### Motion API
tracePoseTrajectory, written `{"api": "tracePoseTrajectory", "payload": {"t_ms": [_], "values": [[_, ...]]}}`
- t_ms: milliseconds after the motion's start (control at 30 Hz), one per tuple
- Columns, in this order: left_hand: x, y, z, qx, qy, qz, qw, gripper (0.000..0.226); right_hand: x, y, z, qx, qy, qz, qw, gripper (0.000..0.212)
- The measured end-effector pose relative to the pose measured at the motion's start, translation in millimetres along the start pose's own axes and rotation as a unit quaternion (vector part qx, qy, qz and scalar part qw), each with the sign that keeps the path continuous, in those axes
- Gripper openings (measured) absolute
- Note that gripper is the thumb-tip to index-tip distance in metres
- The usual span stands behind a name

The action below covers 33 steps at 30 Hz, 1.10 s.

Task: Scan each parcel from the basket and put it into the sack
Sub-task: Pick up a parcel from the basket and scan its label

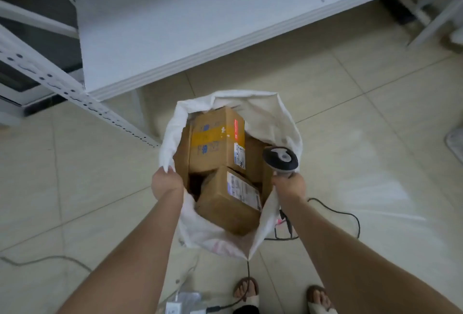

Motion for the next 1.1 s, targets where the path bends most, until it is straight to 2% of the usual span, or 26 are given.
{"api": "tracePoseTrajectory", "payload": {"t_ms": [33,67,100,133,167,300,367,433,567,667,733,767,800,833,900,933,967,1033,1100], "values": [[-7,15,-12,-0.021,0.025,0.043,0.999,0.046,-12,13,11,-0.020,0.013,-0.011,1.000,0.008],[-20,34,-28,0.027,0.082,0.012,0.996,0.036,-24,26,24,-0.034,0.018,-0.022,0.999,0.010],[-39,59,-45,0.093,0.099,-0.082,0.987,0.027,-37,41,38,-0.043,0.013,-0.029,0.999,0.013],[-60,84,-56,0.151,0.125,-0.188,0.962,0.026,-49,55,53,-0.052,0.002,-0.036,0.998,0.014],[-74,112,-70,0.182,0.126,-0.230,0.948,0.027,-61,70,69,-0.059,-0.008,-0.042,0.997,0.016],[-97,184,-125,0.249,0.117,-0.237,0.932,0.030,-105,115,119,-0.062,-0.051,-0.099,0.992,0.023],[-104,197,-134,0.255,0.110,-0.252,0.927,0.030,-116,124,122,-0.039,-0.057,-0.112,0.991,0.025],[-102,196,-115,0.233,0.087,-0.255,0.934,0.030,-118,124,106,0.009,-0.037,-0.107,0.994,0.026],[-104,168,-61,0.146,0.068,-0.246,0.956,0.031,-114,118,76,0.058,-0.005,-0.100,0.993,0.029],[-101,155,-47,0.089,0.041,-0.215,0.972,0.047,-110,111,68,0.059,0.010,-0.076,0.995,0.022],[-90,156,-48,0.089,-0.032,-0.200,0.975,0.059,-100,110,63,0.053,0.031,-0.054,0.997,0.016],[-84,156,-52,0.126,-0.119,-0.216,0.961,0.064,-94,109,61,0.044,0.035,-0.049,0.997,0.016],[-77,159,-58,0.189,-0.229,-0.236,0.925,0.068,-87,110,61,0.032,0.039,-0.047,0.998,0.016],[-66,162,-66,0.265,-0.333,-0.239,0.873,0.071,-81,110,60,0.024,0.036,-0.044,0.998,0.015],[-38,166,-74,0.370,-0.490,-0.176,0.770,0.066,-70,109,60,0.015,0.027,-0.039,0.999,0.016],[-26,164,-71,0.372,-0.542,-0.131,0.742,0.061,-66,107,59,0.017,0.026,-0.037,0.999,0.017],[-20,157,-67,0.344,-0.574,-0.096,0.737,0.056,-61,104,57,0.024,0.028,-0.030,0.999,0.019],[-28,130,-57,0.225,-0.584,-0.072,0.777,0.057,-56,93,50,0.045,0.035,-0.024,0.998,0.027],[-51,100,-42,0.093,-0.525,-0.073,0.843,0.067,-56,81,41,0.071,0.049,-0.026,0.996,0.035]]}}
Point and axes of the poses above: each hand's wrist, its own y-axis away from the middle knuckle, its own x-axis out of the palm, z = x × y, the point moved 5 cm from there along -y, towards the middle knuckle, and after that the axes turned 6 degrees about y, right-handed, at the moved point
